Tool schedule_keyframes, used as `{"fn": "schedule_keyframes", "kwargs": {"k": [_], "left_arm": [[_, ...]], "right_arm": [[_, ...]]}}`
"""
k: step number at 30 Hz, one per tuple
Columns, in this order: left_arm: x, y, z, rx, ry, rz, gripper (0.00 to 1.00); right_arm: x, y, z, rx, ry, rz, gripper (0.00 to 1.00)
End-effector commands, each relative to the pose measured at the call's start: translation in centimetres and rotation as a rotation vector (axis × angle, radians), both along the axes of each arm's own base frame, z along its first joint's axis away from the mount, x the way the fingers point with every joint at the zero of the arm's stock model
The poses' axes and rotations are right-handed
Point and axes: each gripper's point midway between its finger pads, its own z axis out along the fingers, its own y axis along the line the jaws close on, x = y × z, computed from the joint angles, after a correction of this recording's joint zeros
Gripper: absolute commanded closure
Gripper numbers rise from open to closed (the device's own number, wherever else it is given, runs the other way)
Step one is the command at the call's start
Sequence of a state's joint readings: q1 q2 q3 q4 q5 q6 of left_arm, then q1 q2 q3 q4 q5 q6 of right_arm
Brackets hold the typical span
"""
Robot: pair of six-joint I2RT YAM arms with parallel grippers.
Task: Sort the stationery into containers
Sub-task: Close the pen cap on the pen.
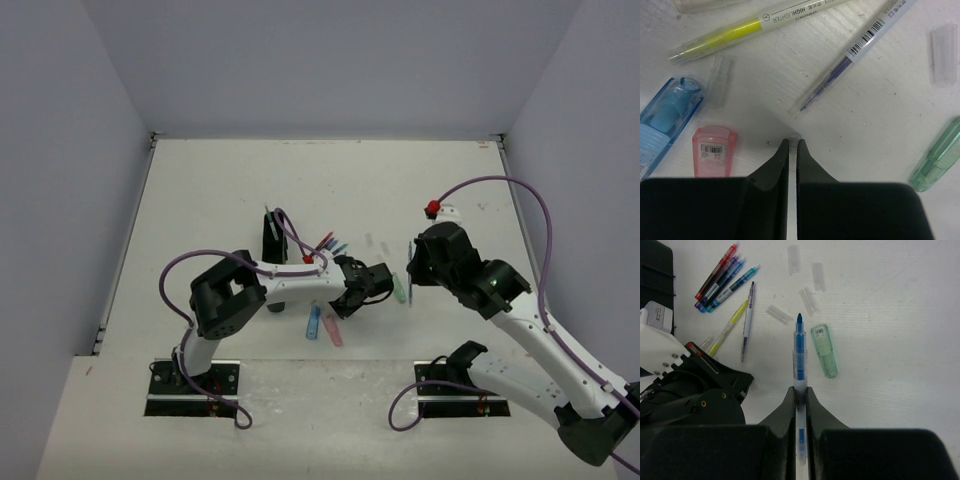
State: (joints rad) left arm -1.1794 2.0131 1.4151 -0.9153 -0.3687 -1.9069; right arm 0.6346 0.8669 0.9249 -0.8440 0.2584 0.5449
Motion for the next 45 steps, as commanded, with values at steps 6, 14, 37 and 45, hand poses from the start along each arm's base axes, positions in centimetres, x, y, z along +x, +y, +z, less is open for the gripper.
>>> {"fn": "schedule_keyframes", "kwargs": {"k": [6, 14, 37, 45], "left_arm": [[-0.8, 0.7, 6.1, -0.043, -0.145, -0.141, 1.0], [5.6, 1.3, 24.2, -0.041, -0.857, -0.584, 1.0], [0.8, 0.3, 39.6, -0.575, -1.382, -0.977, 1.0], [1.1, 0.3, 38.9, -0.564, -1.365, -0.969, 1.0]], "right_arm": [[-0.6, 2.5, 1.9, 0.128, -0.044, 0.121, 1.0], [-4.6, 7.8, 7.5, 0.469, -0.277, 0.507, 1.0], [-7.5, 12.1, 13.9, 0.672, -0.482, 0.762, 1.0], [-7.2, 11.3, 14.2, 0.66, -0.509, 0.719, 1.0]]}}
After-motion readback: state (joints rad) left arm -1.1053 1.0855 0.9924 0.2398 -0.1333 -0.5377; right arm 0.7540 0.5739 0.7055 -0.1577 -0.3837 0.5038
